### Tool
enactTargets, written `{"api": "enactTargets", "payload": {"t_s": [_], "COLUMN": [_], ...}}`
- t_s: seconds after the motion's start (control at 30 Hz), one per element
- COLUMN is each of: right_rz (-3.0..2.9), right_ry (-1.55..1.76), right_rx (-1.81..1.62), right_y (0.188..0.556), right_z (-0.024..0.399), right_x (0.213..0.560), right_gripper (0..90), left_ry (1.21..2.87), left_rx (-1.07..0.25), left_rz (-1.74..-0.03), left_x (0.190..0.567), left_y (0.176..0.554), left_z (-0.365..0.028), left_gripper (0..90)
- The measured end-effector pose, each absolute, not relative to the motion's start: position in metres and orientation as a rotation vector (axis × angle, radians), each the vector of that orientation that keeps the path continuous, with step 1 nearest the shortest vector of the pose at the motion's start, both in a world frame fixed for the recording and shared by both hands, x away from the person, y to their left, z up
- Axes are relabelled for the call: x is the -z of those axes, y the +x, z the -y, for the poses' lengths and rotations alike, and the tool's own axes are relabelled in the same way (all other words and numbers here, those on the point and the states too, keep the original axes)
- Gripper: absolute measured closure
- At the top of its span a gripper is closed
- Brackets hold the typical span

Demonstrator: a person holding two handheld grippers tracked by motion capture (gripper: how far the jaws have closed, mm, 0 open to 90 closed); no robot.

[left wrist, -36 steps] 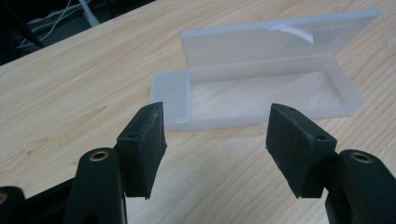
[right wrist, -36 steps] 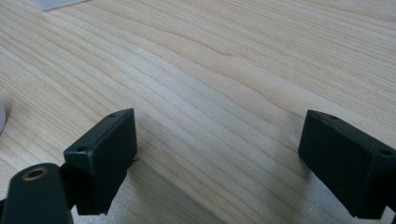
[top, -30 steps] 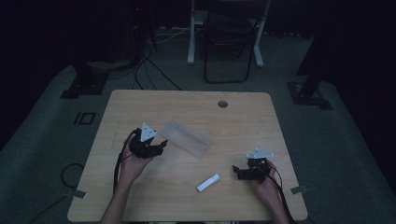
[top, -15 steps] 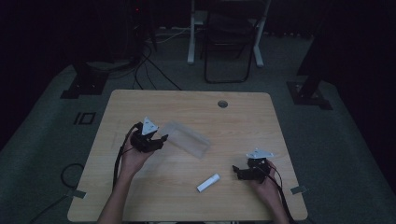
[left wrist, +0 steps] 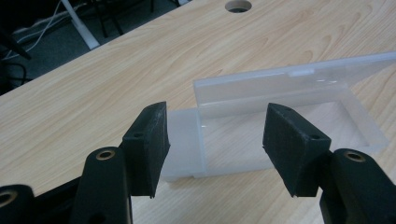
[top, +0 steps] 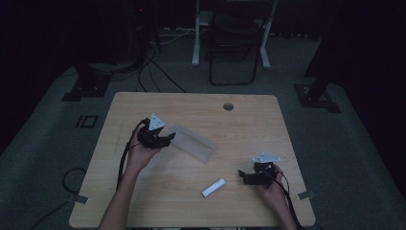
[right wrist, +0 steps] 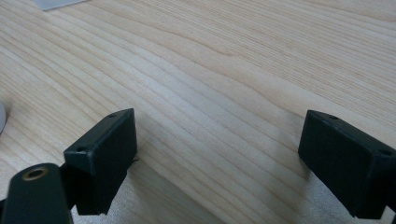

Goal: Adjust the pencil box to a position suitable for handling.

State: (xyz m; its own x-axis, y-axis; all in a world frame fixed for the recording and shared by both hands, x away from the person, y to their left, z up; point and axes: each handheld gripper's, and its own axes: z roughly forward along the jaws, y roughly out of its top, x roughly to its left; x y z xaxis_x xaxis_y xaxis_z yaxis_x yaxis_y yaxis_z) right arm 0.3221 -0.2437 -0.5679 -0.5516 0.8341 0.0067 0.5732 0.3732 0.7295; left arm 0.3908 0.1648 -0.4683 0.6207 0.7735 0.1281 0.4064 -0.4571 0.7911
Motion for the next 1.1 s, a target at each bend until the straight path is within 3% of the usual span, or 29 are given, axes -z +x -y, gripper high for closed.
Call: {"api": "enactTargets", "payload": {"t_s": [0.33, 0.47, 0.9, 1.1], "right_rz": [-2.275, -2.275, -2.275, -2.275], "right_ry": [1.229, 1.228, 1.228, 1.229], "right_rx": [-0.991, -0.990, -0.990, -0.991], "right_y": [0.322, 0.322, 0.322, 0.322], "right_z": [0.244, 0.244, 0.244, 0.244], "right_x": [0.568, 0.568, 0.568, 0.568], "right_gripper": [11.5, 11.5, 11.5, 11.5], "left_ry": [2.147, 2.172, 2.276, 2.270], "left_rx": [-0.595, -0.617, -0.636, -0.662], "left_rz": [-0.922, -0.929, -0.876, -0.865], "left_x": [0.485, 0.488, 0.498, 0.497], "left_y": [0.417, 0.427, 0.443, 0.446], "left_z": [-0.157, -0.153, -0.140, -0.137], "left_gripper": [41.3, 48.0, 56.8, 55.4]}}
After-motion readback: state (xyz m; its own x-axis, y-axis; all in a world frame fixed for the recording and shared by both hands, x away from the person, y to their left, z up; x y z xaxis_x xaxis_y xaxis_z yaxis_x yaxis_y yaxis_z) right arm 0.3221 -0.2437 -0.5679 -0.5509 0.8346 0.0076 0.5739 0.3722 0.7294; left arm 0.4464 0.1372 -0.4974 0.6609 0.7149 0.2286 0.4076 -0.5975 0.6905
